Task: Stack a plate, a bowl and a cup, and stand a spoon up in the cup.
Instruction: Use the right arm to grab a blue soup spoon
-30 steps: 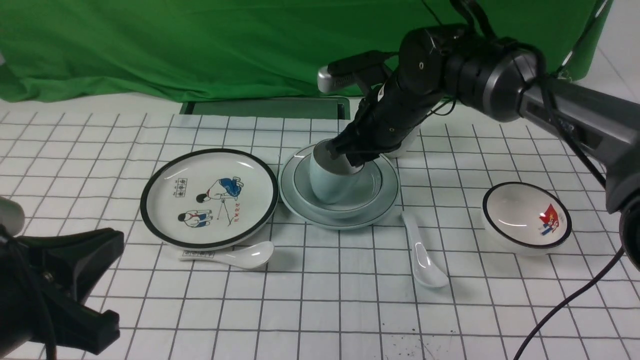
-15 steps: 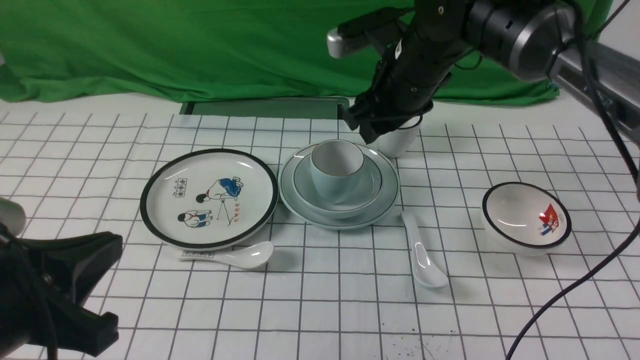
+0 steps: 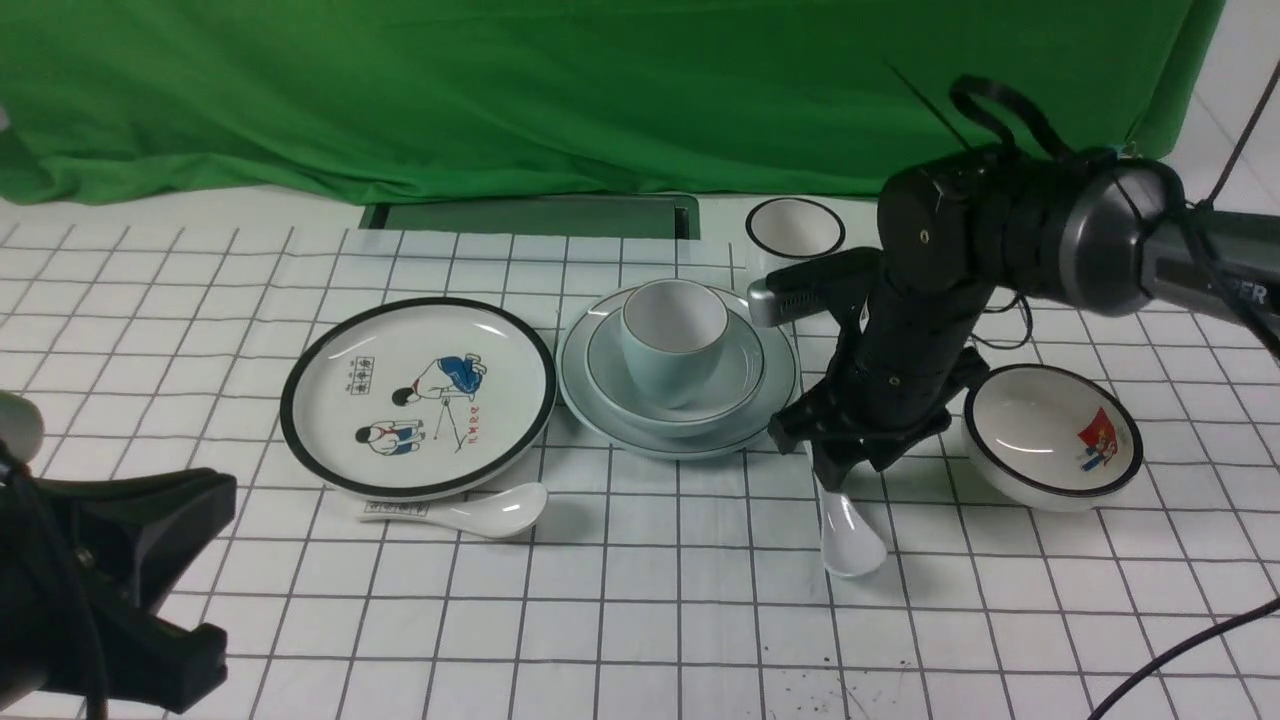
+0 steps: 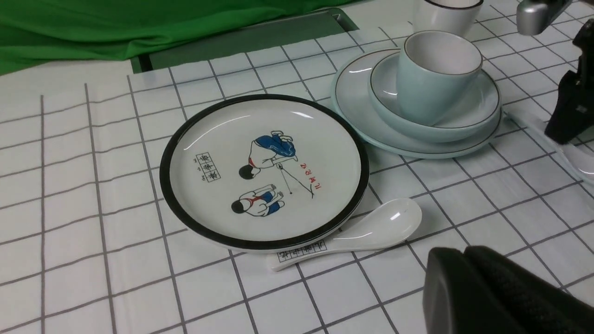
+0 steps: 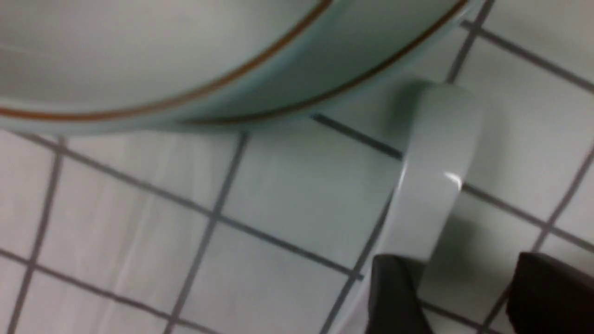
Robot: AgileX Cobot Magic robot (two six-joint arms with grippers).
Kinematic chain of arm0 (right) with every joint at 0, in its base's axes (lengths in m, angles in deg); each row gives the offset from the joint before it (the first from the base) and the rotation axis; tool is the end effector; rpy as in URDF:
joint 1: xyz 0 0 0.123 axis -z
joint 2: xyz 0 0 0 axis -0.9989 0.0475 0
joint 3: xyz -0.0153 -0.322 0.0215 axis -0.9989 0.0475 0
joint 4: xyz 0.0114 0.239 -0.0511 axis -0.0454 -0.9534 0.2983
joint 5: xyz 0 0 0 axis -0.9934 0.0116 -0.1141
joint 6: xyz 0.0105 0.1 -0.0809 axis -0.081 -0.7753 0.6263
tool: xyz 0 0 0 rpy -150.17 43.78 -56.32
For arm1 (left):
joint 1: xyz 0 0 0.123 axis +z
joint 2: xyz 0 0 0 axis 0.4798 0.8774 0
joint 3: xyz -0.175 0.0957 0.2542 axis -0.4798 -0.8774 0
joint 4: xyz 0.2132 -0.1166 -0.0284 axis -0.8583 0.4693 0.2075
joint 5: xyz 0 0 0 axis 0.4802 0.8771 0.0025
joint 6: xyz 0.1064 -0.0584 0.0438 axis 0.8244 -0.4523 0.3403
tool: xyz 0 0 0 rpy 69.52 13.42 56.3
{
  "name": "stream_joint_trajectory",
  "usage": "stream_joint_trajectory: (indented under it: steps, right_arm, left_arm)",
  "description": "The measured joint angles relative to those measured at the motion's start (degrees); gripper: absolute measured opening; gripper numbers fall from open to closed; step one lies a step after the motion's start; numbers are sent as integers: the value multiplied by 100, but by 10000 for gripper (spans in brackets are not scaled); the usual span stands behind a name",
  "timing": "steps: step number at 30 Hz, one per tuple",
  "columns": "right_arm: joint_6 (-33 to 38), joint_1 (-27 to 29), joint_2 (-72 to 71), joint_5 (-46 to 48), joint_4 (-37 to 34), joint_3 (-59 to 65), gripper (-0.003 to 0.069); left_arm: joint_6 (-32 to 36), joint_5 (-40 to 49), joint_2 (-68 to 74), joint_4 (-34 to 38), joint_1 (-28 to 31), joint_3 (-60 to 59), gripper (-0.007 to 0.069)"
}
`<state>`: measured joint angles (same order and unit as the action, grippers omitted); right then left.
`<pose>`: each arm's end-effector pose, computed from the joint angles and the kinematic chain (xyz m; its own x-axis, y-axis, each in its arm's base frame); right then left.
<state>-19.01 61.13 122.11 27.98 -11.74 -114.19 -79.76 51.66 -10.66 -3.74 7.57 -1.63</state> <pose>0.4032 0.2072 0.1768 -0.8899 -0.3755 -0.2589 -0.4065 0.9104 0.0767 0.1134 -0.0406 0.2961 -0.3632 0.1300 -0.9226 0.3367 0.9416 0.0001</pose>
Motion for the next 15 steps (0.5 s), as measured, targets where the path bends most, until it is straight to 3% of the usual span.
stream_joint_trajectory:
  steps: [8, 15]
  right_arm:
    - [-63, -120, -5, -333, -19, 70, 242]
    - [190, -120, -59, -279, -40, 70, 58]
  left_arm:
    - [0, -89, 0, 49, 0, 0, -35]
    - [0, -121, 0, 49, 0, 0, -35]
